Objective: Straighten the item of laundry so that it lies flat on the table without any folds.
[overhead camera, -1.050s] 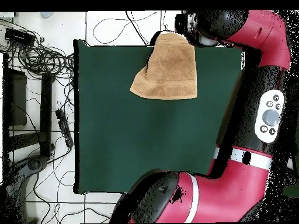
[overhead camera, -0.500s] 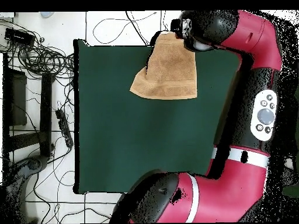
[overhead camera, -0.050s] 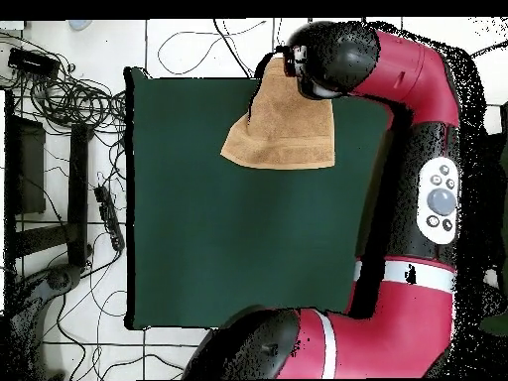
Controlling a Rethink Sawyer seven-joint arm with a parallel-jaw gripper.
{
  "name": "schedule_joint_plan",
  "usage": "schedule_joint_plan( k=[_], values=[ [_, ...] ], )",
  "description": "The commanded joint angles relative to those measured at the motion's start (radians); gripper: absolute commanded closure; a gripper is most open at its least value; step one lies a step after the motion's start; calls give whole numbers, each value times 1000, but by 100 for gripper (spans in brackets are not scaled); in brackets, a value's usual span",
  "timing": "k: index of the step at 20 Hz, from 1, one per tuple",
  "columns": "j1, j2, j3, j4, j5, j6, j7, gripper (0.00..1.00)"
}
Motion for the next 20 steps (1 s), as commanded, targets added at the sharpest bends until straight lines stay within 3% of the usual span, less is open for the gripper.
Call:
schedule_joint_plan(
  k=[1,15,20],
  values=[
    [44,-22,1,297,-48,-65,51,0],
    [49,-24,1,369,-44,-114,114,0],
    [79,-46,-25,427,-43,-164,200,0]
  ],
)
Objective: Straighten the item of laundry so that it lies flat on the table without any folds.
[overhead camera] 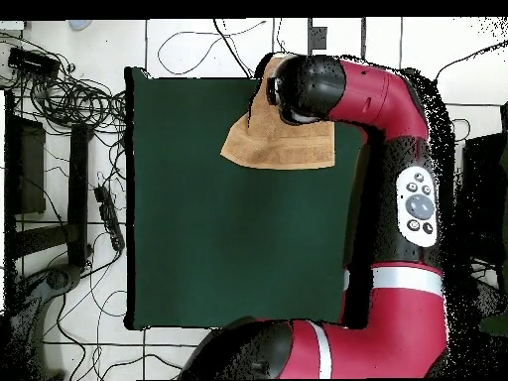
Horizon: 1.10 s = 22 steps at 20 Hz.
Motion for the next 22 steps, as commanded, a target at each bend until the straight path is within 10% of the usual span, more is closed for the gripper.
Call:
schedule_joint_plan(
  k=[1,22],
  values=[
    [80,-20,-25,258,-24,-95,219,0],
    [246,-7,-147,373,81,-310,479,0]
  ],
)
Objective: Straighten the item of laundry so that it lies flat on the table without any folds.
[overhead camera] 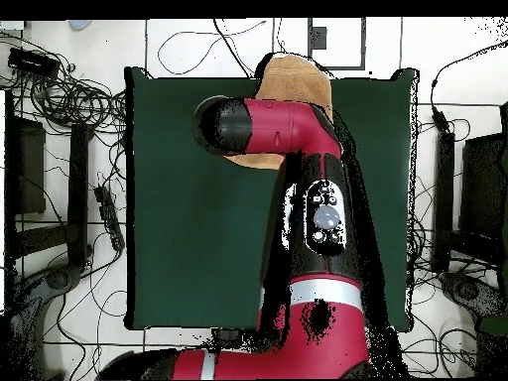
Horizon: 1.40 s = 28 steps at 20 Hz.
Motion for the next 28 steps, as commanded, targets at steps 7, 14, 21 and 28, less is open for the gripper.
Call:
schedule_joint_plan(
  k=[7,14,21,28],
  values=[
    [-5,102,48,124,51,-128,259,0],
    [-5,147,45,109,60,-198,288,0],
    [2,164,42,112,66,-237,291,0],
    [-2,177,63,116,80,-249,277,0]
  ],
)
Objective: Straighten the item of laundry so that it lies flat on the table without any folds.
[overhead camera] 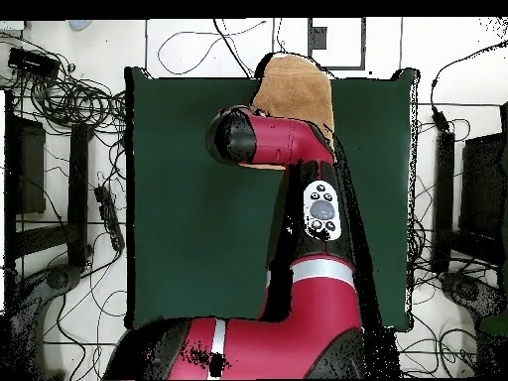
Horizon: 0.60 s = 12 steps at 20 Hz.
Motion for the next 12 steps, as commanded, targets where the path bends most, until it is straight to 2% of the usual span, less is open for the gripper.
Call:
schedule_joint_plan(
  k=[1,8,12],
  values=[
    [6,67,90,111,60,-32,209,0],
    [-23,122,165,128,82,-126,192,0],
    [19,115,121,136,100,-131,232,0]
  ],
)
